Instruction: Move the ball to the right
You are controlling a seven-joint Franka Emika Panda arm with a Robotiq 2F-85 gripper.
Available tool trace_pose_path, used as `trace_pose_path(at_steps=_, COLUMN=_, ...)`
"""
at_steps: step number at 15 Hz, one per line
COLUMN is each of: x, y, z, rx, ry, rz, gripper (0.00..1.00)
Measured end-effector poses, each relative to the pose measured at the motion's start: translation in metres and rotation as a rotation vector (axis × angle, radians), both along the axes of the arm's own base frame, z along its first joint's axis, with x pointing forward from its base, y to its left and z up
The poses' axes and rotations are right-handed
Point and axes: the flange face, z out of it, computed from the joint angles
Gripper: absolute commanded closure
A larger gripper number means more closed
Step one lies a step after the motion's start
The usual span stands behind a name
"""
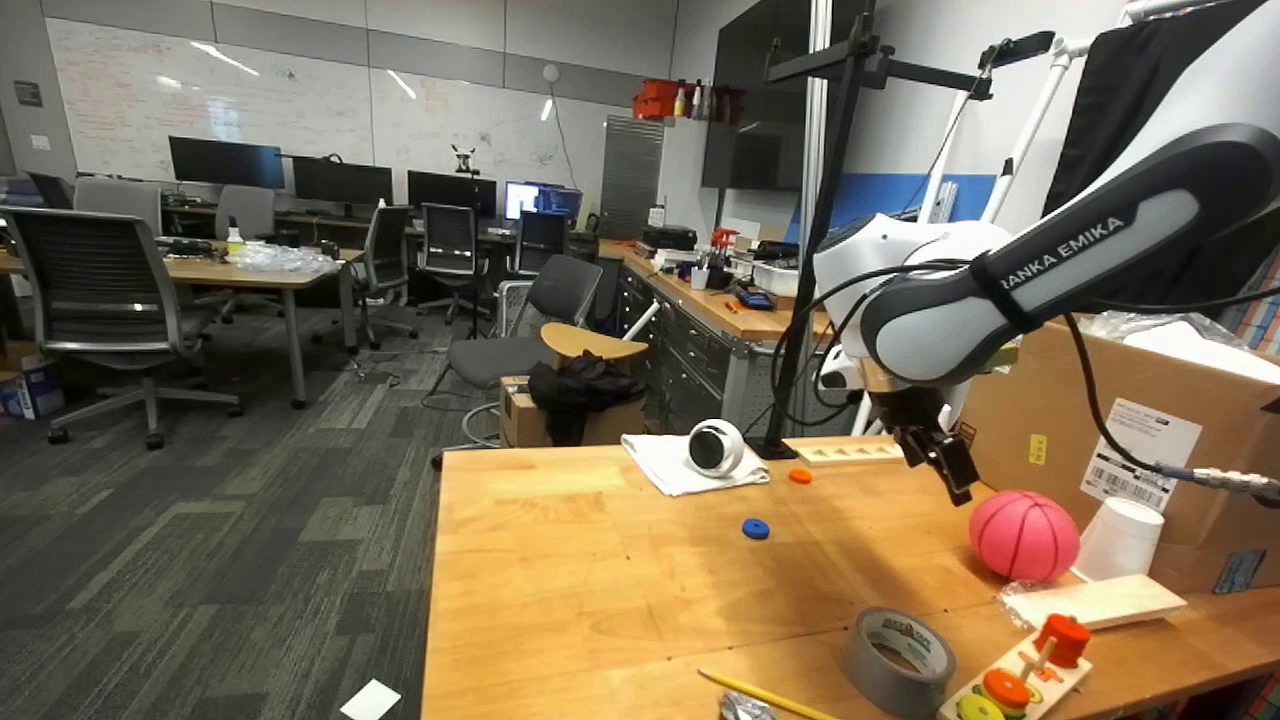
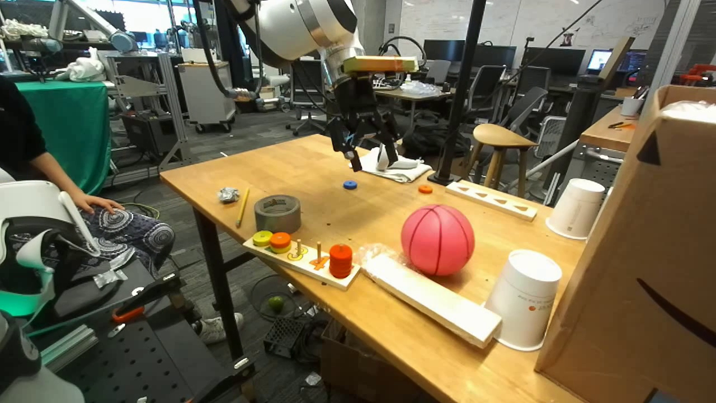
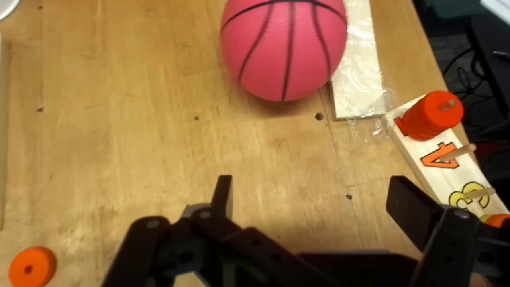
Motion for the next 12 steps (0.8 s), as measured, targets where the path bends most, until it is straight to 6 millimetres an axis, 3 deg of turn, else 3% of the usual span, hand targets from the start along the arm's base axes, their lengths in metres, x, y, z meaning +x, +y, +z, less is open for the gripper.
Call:
trace_pose_path(at_steps=6, x=-0.008, y=-0.042, z=-0.014, rx=-0.065, ry=0.094, rz=-0.111, gripper=0.0)
trace_pose_path(at_steps=12, x=0.0, y=-0.055, z=-0.041, rx=-0.02, ry=0.116, rz=-0.067, gripper=0.0)
